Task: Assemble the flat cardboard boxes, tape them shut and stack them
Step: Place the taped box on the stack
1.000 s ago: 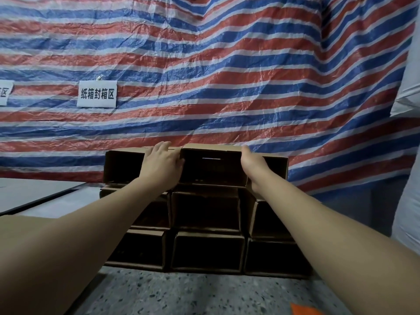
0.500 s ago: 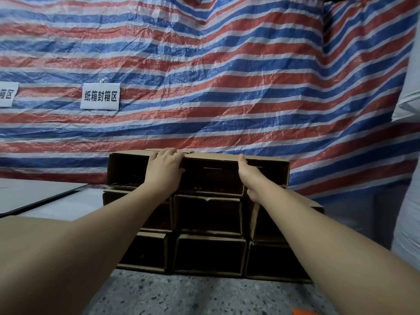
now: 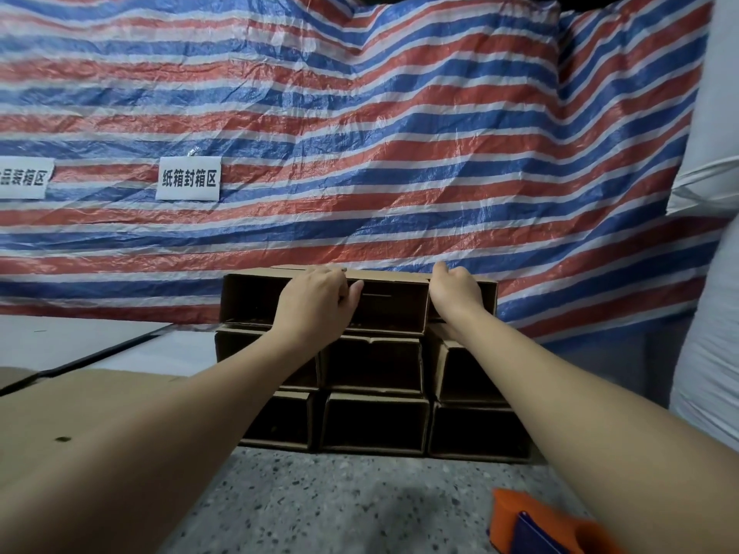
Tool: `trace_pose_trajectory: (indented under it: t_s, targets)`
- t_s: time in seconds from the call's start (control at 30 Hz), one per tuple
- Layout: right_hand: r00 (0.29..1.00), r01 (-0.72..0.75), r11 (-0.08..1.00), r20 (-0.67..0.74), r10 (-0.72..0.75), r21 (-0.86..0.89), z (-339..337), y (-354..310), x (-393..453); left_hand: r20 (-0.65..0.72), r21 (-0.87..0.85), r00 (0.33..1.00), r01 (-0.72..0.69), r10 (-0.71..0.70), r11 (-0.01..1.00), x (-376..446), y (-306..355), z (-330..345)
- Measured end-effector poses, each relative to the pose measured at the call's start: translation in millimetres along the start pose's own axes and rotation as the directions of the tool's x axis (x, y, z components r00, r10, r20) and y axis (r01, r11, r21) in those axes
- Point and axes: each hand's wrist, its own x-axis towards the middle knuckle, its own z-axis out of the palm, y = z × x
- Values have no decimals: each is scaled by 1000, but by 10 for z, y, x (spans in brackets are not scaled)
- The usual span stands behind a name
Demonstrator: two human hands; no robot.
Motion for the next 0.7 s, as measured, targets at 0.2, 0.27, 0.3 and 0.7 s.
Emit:
trace_pose_trajectory:
  t_s: [0.2,0.27,0.3,0.7]
  targets:
    - [996,92,996,10,-92,-9,-168,-151,-572,65,-80,997,42,-37,996,-313,245,-461]
    - [992,120,993,47,-119,-22,-200,-195,-763,84,-164,996,54,-41,985,-473,266,-607]
    - [990,129,991,64,-128,-23,-211,-218,-854,93,-181,995,47,-31,982,-557,256,-681]
    - [964,204,979,178,-199,-12,-132,-318,-1622,368,64,911,172,-184,983,-1306,-338,-1340]
